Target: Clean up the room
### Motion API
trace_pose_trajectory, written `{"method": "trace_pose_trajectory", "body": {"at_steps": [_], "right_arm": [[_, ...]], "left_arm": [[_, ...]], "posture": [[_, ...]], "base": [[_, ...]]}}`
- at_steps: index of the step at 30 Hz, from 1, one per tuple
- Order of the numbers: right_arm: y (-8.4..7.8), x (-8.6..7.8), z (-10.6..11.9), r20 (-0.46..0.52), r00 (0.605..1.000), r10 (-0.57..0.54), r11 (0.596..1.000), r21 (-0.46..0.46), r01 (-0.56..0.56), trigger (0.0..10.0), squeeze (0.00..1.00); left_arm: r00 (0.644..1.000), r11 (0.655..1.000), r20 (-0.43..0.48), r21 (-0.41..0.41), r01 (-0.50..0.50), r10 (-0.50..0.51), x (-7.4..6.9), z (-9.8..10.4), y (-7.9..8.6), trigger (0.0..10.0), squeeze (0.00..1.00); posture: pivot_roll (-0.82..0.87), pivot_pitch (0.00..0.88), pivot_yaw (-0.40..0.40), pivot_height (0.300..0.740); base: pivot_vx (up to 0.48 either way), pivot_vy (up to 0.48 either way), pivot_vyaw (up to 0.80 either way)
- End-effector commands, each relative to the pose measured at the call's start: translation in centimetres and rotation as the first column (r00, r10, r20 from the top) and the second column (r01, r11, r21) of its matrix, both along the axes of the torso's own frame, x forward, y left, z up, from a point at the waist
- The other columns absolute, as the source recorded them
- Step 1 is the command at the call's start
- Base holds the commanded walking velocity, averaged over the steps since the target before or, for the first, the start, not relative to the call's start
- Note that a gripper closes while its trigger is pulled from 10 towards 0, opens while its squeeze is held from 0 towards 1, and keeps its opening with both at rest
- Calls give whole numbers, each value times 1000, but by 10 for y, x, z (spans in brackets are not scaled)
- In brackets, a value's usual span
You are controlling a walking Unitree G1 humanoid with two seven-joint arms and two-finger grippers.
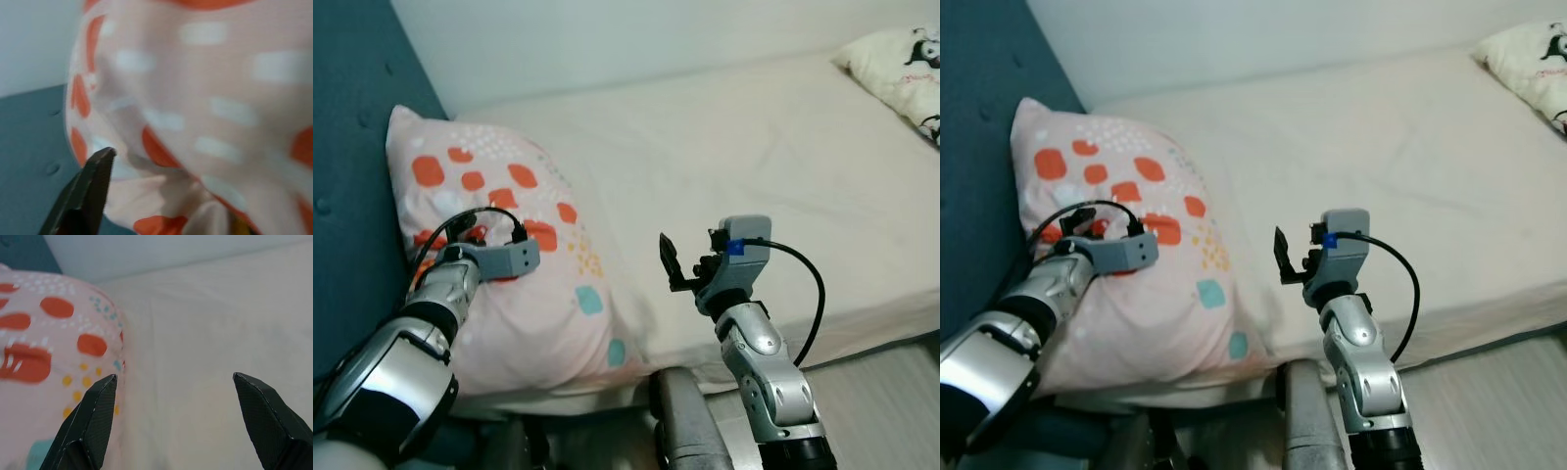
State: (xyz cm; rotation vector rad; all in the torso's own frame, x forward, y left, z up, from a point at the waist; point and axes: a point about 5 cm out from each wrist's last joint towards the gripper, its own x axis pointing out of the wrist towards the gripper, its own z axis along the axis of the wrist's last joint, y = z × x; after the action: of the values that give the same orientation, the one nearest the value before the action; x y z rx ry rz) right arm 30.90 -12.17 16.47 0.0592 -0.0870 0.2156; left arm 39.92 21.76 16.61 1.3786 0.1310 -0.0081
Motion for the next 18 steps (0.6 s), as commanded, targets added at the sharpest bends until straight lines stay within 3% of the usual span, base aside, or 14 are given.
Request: {"method": "trace_pose_trajectory", "body": {"at_steps": [1,2,3,4,5,6,8,9,10,11,12,13,17,18], "right_arm": [[2,0,1,5,1000,5,1000,5,-5,10000,0],[3,1,1,7,1000,7,1000,7,-7,10000,0],[3,1,1,7,1000,7,1000,7,-7,10000,0],[4,2,2,10,1000,9,1000,8,-9,10000,0],[5,4,2,13,1000,12,1000,9,-12,10000,0],[5,4,2,13,1000,12,1000,9,-12,10000,0],[5,5,4,20,1000,15,1000,9,-15,10000,0],[5,5,4,20,1000,15,1000,9,-15,10000,0],[5,5,5,29,999,20,1000,15,-20,10000,0],[5,5,5,29,999,20,1000,15,-20,10000,0],[4,5,5,34,999,23,1000,21,-23,10000,0],[4,6,5,36,999,25,999,23,-26,10000,0],[4,7,5,37,999,26,999,24,-27,10000,0],[4,7,5,38,999,30,999,25,-31,10000,0]], "left_arm": [[998,997,65,-74,14,-9,5,19,2,10000,698],[983,973,182,-227,35,7,11,48,2,10000,0],[983,973,182,-227,35,7,11,48,2,10000,0],[963,915,266,-396,73,38,14,72,3,10000,0],[944,795,321,-591,136,78,15,93,5,10000,0],[944,795,321,-591,136,78,15,93,5,10000,0],[928,512,360,-816,267,91,15,115,10,10000,0],[928,512,360,-816,267,91,15,115,10,10000,0],[930,415,358,-860,296,78,14,115,12,10000,0],[930,415,358,-860,296,78,14,115,12,10000,0],[940,342,335,-893,292,71,13,108,15,10000,0],[957,323,282,-914,246,68,10,88,17,10000,0],[968,310,243,-927,211,66,8,72,19,10000,0],[980,268,186,-950,161,72,4,50,18,10000,0]], "posture": [[-323,220,86,565],[-317,217,85,560],[-317,217,85,560],[-313,215,84,555],[-310,212,85,550],[-310,212,85,550],[-306,208,85,540],[-306,208,85,540],[-303,205,83,540],[-303,205,83,540],[-298,202,83,540],[-286,197,80,540],[-284,196,79,540],[-275,194,75,540]], "base": [[0,0,0],[0,0,0],[0,0,0],[0,0,0],[0,0,0],[0,0,0],[0,0,0],[0,0,0],[0,0,0],[0,0,0],[0,0,0],[0,0,0],[0,0,0],[0,0,0]]}}
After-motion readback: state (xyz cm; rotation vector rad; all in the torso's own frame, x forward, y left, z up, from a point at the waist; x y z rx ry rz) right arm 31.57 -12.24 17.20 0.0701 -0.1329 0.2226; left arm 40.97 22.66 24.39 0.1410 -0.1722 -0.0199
